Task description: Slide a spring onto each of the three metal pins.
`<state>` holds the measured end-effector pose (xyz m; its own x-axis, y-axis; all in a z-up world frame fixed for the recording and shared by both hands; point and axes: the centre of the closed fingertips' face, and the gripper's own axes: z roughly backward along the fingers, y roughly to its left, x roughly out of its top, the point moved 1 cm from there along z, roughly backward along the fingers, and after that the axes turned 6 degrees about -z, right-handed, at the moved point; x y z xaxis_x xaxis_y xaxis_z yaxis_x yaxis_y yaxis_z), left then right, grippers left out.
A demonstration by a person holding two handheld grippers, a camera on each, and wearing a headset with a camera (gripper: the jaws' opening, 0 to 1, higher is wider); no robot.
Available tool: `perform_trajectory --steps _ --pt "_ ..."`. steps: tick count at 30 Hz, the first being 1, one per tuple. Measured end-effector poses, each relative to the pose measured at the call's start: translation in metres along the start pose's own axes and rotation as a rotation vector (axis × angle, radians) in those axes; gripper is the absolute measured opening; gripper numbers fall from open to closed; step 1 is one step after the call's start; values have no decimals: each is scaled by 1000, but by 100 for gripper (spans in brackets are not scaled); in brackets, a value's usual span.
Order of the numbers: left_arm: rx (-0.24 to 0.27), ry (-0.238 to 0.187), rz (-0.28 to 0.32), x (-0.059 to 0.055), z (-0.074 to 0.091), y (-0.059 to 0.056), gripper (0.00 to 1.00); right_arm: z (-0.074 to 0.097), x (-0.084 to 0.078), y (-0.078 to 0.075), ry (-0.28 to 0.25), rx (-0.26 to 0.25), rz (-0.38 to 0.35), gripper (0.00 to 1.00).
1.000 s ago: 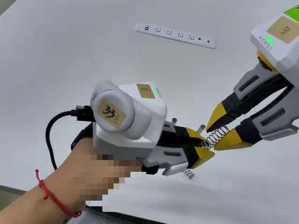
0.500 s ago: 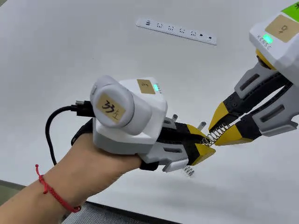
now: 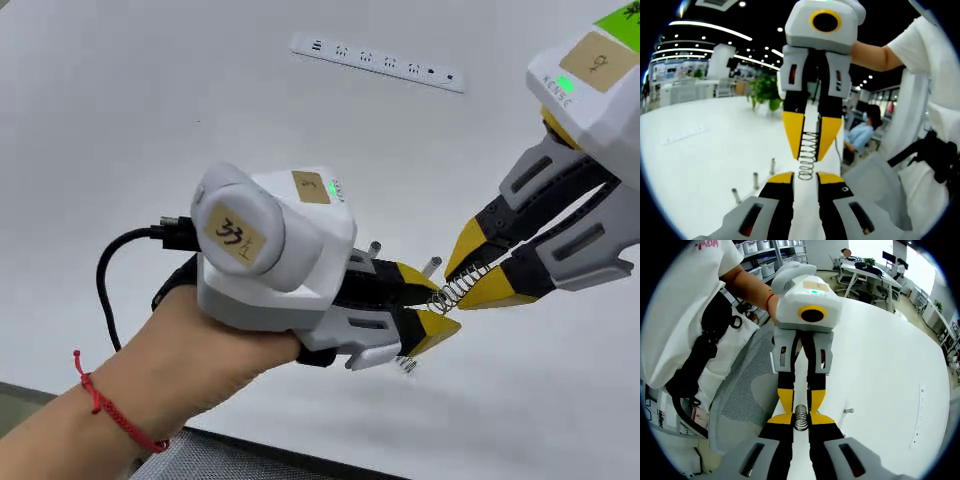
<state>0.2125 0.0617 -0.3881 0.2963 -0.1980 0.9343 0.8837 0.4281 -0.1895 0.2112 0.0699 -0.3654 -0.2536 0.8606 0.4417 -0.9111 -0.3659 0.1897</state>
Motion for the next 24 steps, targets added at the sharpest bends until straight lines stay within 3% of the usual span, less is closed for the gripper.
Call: perform_trajectory --steps 13,24 --pt "76 21 -8 -14 27 18 28 10 2 -14 -2 -53 -23 12" --pt "134 58 -55 -32 47 28 49 11 7 -42 7 -145 -63 12"
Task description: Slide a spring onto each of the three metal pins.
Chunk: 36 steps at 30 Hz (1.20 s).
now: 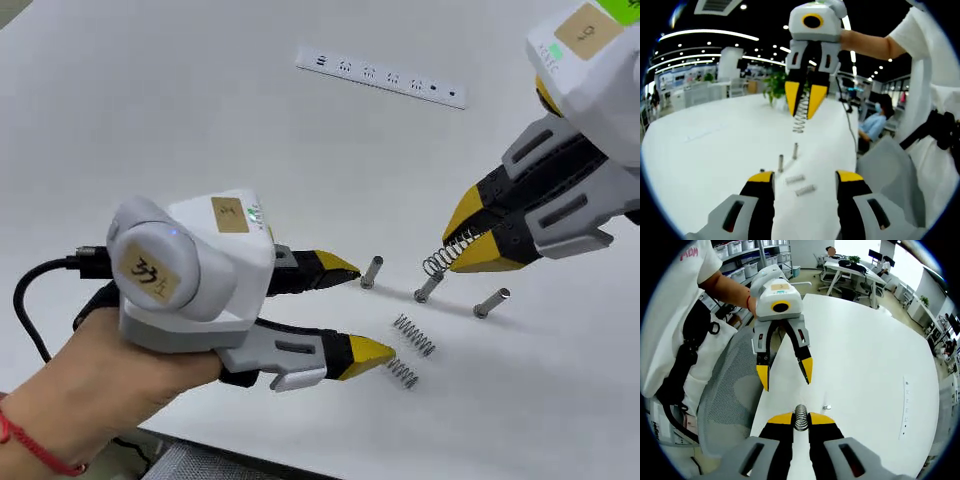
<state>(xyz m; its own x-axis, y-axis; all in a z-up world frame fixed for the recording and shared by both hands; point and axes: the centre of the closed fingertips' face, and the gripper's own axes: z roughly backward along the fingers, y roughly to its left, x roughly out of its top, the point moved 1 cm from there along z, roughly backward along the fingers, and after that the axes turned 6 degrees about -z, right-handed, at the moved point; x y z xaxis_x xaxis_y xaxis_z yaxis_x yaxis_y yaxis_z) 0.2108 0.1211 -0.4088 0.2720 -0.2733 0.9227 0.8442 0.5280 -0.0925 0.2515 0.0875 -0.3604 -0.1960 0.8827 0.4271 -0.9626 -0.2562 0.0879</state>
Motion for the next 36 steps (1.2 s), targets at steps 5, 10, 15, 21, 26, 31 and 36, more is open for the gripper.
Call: perform_trajectory --steps 5,10,15,21,26,31,36 --pt "25 16 -48 -8 4 6 62 -9 0 -12 19 -31 -14 12" --pt "34 -11 -56 -12 5 7 75 -22 -4 -31 46 -68 -18 12" --pt "41 -31 -72 -20 2 9 91 -37 -9 -45 68 -86 -32 12" --pt "48 -22 -55 -29 0 12 96 -53 -13 -53 94 -101 -38 12" --pt "57 -52 -32 -30 -2 15 99 -66 -19 -61 112 -101 -48 12" --pt "58 -49 -28 -32 -4 15 100 -76 -23 -68 132 -98 -52 12" --pt "60 -62 -21 -32 -5 15 100 -85 -25 -69 148 -89 -57 12"
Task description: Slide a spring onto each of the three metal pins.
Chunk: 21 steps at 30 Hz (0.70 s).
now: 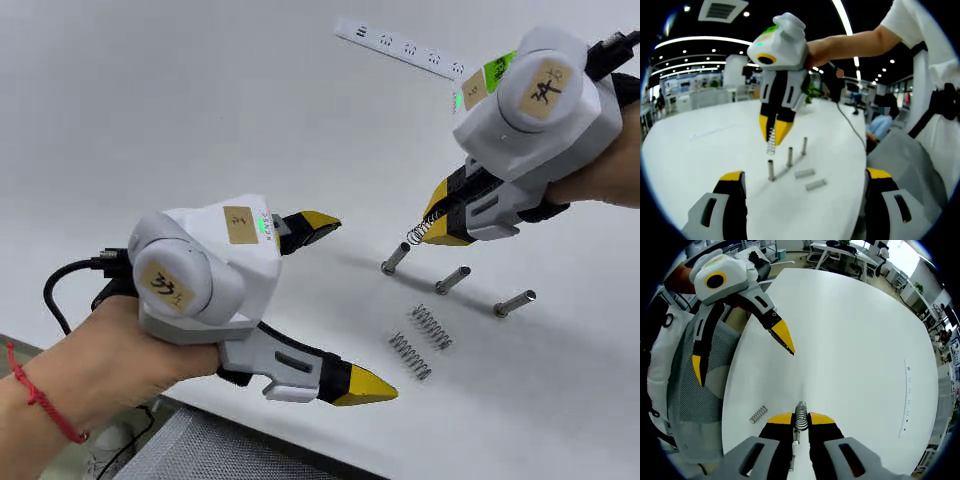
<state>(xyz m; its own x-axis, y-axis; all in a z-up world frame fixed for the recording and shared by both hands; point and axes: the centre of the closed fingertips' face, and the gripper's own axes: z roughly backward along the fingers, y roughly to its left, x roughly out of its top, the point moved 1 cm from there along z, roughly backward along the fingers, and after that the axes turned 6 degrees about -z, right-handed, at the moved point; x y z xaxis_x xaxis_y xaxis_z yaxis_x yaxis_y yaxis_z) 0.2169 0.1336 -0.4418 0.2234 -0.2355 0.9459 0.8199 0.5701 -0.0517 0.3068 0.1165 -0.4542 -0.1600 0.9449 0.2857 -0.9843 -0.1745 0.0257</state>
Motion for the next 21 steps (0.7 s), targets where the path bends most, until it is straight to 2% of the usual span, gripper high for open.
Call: perform_trajectory --steps 11,21 --pt "0 -10 17 -1 0 0 100 -14 -6 -6 29 7 1 12" --pt "-6 -18 19 1 -1 1 100 -18 -5 0 41 18 1 12"
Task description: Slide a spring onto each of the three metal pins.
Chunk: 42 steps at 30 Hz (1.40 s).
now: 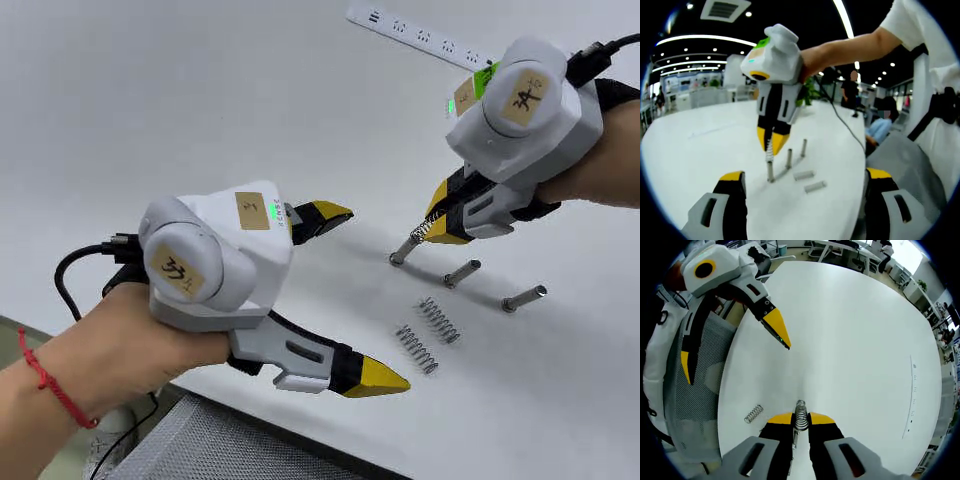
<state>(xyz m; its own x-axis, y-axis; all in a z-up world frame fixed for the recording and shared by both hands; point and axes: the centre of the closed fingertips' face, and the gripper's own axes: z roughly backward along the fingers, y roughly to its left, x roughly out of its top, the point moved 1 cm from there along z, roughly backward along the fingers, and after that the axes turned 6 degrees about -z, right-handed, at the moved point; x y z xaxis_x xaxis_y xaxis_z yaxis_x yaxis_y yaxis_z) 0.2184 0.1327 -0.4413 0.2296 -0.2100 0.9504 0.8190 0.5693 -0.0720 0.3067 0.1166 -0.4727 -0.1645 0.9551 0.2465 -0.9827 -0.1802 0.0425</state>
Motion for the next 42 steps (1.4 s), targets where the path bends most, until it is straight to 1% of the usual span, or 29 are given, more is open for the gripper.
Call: perform_trajectory --steps 6,14,17,24,27,42 --pt "-5 -1 2 0 -1 -1 100 -2 0 3 2 6 -4 12" --pt "-8 -4 7 0 -2 -2 100 -9 -1 0 4 9 -5 12" --pt "-8 -6 9 0 -2 -2 99 -11 -1 1 7 11 -1 12" --pt "-7 -9 13 0 -3 -2 99 -18 -3 -3 20 9 19 12" --pt "-8 -8 13 0 -3 -2 99 -20 -3 -2 25 9 24 12" --pt "-6 -12 20 -1 -2 0 98 -40 -8 -3 50 11 44 12"
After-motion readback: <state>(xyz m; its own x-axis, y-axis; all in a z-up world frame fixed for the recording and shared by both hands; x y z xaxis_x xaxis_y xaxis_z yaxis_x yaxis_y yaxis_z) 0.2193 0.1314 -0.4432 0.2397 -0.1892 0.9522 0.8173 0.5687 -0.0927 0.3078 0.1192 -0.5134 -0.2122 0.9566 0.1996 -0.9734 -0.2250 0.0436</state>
